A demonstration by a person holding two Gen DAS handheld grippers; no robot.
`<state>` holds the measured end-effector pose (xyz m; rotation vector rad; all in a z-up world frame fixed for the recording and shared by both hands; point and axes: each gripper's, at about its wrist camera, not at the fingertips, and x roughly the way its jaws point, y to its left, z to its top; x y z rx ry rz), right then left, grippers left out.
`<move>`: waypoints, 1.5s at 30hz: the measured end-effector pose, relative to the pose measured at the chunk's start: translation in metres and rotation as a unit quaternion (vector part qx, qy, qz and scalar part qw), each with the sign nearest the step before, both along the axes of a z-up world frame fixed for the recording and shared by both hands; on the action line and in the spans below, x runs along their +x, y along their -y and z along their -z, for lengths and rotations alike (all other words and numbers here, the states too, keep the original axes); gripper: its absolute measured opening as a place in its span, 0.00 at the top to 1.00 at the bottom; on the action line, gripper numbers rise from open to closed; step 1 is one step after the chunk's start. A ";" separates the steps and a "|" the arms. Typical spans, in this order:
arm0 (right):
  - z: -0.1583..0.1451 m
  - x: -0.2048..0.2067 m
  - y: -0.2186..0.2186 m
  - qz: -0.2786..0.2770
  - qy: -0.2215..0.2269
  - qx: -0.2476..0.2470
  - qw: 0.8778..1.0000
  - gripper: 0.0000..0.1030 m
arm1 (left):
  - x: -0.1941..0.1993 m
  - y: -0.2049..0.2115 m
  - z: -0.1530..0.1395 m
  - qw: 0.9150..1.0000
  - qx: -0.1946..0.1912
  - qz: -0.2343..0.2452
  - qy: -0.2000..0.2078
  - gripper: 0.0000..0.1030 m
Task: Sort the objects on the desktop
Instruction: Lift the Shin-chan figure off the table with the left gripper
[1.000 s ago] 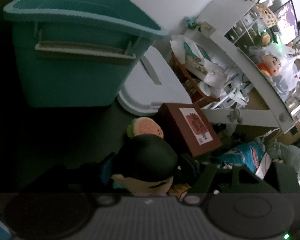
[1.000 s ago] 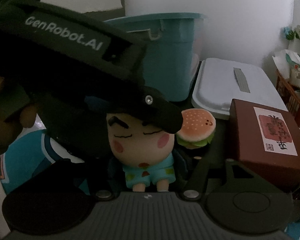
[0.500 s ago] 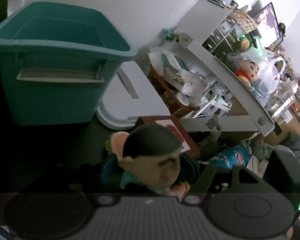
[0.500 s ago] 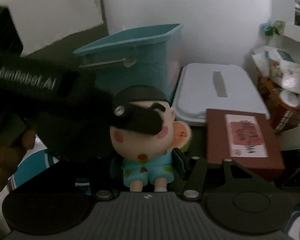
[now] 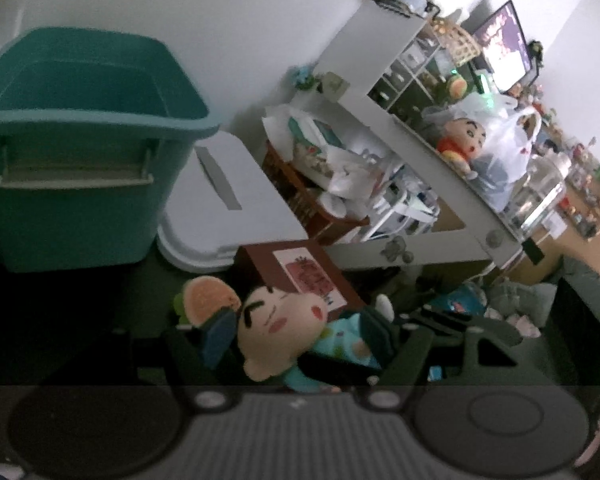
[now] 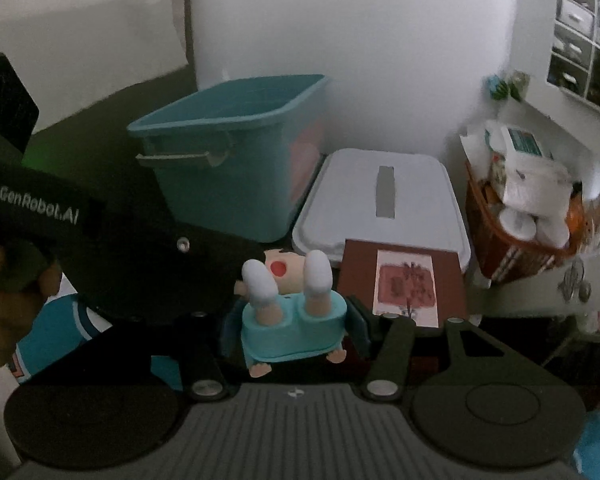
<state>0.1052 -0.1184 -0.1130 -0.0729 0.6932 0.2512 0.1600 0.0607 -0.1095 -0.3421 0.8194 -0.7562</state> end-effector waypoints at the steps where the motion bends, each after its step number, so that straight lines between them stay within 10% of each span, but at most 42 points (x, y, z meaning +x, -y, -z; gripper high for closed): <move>1: 0.003 0.000 -0.001 -0.001 -0.001 0.001 1.000 0.44 | 0.001 0.000 0.002 1.000 -0.001 -0.001 -0.006 0.30; 45: 0.049 0.011 -0.037 -0.048 -0.016 -0.047 0.998 0.42 | 0.022 -0.021 0.028 0.995 0.033 -0.051 -0.079 0.30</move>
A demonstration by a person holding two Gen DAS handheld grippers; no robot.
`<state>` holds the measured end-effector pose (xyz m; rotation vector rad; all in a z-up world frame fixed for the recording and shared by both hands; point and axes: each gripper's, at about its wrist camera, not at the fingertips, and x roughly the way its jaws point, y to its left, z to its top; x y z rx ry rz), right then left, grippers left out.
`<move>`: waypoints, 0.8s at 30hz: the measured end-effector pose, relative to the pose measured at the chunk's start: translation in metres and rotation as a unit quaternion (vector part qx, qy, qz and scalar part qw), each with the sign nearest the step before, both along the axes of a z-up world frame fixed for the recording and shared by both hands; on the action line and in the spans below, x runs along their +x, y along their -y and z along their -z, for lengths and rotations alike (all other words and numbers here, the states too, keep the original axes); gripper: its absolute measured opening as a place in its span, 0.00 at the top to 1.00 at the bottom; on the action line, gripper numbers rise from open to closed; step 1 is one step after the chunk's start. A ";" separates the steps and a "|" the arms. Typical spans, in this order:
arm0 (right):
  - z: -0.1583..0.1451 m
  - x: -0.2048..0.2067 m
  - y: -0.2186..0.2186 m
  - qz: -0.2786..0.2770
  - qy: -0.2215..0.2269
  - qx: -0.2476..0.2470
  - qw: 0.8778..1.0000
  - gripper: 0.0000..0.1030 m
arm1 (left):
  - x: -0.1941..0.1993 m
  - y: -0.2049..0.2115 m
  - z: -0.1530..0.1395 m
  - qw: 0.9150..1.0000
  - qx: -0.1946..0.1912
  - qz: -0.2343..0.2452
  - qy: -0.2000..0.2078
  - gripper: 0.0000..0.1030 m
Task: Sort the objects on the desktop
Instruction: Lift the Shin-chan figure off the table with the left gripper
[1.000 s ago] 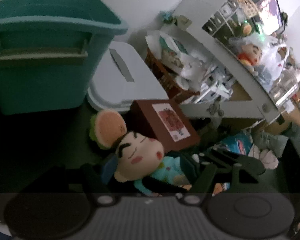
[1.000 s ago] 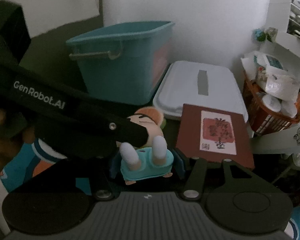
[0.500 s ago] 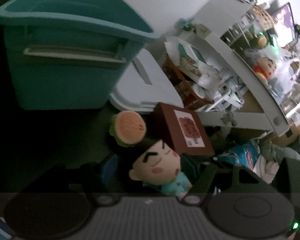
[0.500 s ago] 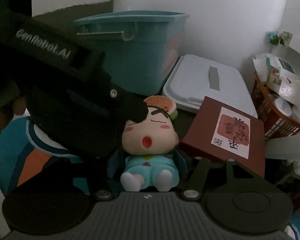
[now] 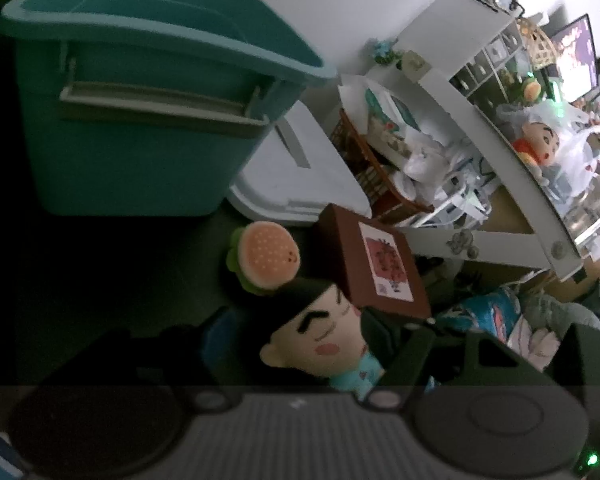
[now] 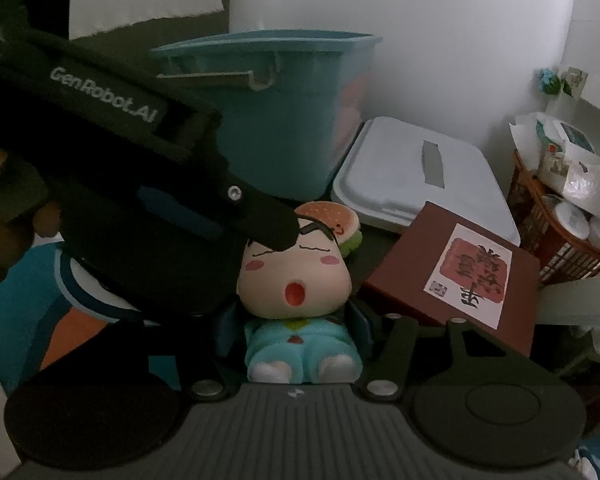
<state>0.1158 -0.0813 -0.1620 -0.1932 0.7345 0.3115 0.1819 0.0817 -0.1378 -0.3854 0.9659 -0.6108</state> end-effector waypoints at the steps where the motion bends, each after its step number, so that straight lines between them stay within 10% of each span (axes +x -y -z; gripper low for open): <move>1: -0.001 -0.001 0.000 -0.001 0.001 0.002 1.000 0.42 | 0.000 -0.001 0.000 1.000 -0.001 -0.001 0.000 0.30; 24: -0.024 0.001 0.019 0.000 0.008 0.138 0.990 0.42 | 0.000 -0.007 -0.012 0.998 -0.063 0.002 0.032 0.37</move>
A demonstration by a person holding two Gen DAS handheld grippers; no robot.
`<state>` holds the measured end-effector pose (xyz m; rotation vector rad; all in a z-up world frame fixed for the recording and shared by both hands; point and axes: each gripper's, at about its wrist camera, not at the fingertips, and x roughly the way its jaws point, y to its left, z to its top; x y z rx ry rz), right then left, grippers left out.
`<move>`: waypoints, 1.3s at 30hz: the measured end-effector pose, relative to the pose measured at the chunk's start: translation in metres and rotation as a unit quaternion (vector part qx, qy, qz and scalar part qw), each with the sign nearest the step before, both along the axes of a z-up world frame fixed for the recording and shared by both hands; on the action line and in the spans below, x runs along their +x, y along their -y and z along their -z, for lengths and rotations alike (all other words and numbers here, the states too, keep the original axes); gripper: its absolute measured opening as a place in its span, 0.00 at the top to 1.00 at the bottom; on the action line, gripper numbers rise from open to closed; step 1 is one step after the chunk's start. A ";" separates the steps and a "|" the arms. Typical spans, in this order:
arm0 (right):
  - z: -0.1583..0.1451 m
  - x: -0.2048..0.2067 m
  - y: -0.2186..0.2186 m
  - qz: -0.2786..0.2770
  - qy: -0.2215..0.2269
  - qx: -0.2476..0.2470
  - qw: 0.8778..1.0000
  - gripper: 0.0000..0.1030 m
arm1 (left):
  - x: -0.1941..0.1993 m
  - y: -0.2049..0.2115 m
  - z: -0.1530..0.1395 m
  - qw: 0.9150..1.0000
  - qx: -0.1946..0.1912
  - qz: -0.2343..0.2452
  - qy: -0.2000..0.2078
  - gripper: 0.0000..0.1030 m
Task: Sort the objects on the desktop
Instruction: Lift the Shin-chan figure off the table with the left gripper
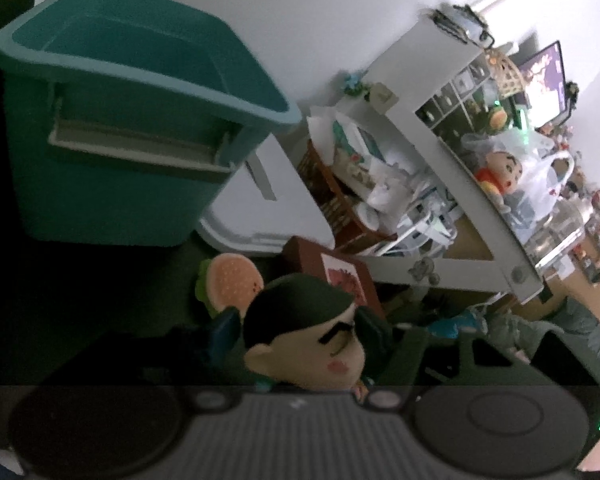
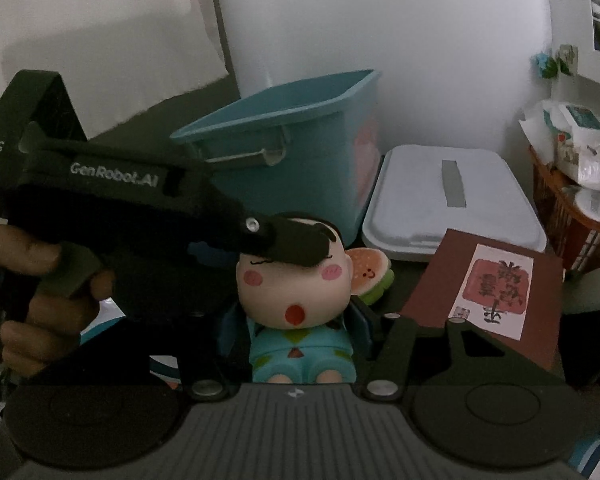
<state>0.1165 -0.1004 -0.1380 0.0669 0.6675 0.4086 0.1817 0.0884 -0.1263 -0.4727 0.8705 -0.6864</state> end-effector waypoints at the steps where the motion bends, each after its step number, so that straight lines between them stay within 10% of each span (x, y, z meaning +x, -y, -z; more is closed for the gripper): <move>1: 0.001 0.001 0.001 0.000 -0.003 0.003 1.000 0.42 | 0.000 0.000 0.000 1.000 -0.002 -0.001 0.000 0.38; 39: -0.018 -0.005 0.018 0.019 -0.011 0.013 1.000 0.39 | -0.005 -0.008 -0.004 0.999 0.007 -0.041 0.027 0.39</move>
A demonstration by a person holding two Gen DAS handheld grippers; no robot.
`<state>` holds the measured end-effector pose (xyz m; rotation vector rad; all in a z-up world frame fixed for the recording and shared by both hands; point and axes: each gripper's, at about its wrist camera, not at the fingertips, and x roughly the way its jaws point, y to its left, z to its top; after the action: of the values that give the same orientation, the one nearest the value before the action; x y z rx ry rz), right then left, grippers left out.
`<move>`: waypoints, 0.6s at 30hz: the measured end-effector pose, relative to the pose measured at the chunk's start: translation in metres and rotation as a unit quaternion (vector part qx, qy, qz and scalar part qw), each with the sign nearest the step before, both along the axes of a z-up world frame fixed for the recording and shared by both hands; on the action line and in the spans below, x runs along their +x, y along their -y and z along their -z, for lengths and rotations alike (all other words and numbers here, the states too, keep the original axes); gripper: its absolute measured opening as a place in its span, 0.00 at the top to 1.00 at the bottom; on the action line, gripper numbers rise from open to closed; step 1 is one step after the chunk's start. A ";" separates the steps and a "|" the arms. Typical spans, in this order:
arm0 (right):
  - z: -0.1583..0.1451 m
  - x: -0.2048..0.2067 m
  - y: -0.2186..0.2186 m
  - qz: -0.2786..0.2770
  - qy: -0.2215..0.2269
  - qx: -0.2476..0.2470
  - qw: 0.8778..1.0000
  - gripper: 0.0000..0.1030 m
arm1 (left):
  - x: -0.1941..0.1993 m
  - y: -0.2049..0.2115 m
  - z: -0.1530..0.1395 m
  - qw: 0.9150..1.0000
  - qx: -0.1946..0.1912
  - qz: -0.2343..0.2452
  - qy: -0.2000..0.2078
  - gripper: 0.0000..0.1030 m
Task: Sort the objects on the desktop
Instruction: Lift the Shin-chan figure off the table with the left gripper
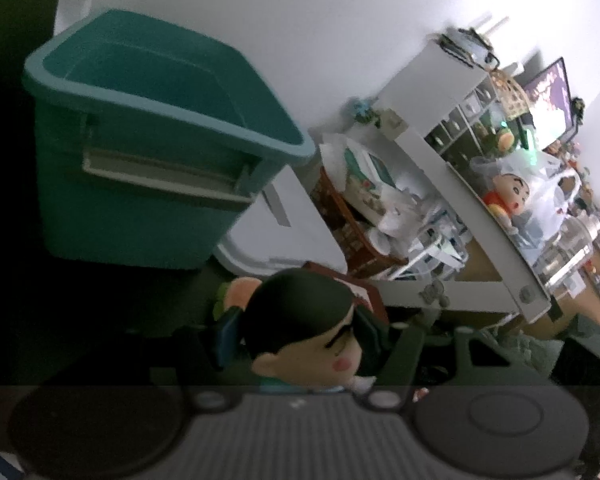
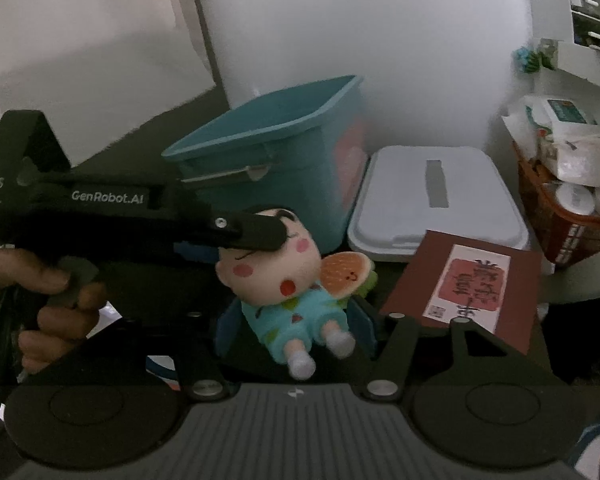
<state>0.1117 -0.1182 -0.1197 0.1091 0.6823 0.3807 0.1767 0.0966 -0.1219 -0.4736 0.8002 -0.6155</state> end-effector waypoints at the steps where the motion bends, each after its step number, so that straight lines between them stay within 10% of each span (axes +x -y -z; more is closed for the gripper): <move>1: -0.001 0.000 0.001 0.003 -0.003 -0.002 1.000 0.38 | -0.001 0.000 -0.001 1.000 0.002 -0.002 0.003 0.39; 18: -0.015 -0.025 0.018 0.053 -0.040 -0.001 0.998 0.38 | -0.018 0.008 -0.021 0.997 0.055 -0.049 0.026 0.39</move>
<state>0.0869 -0.1364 -0.1050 0.1593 0.7526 0.2743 0.1590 0.0889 -0.1004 -0.3932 0.7527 -0.4882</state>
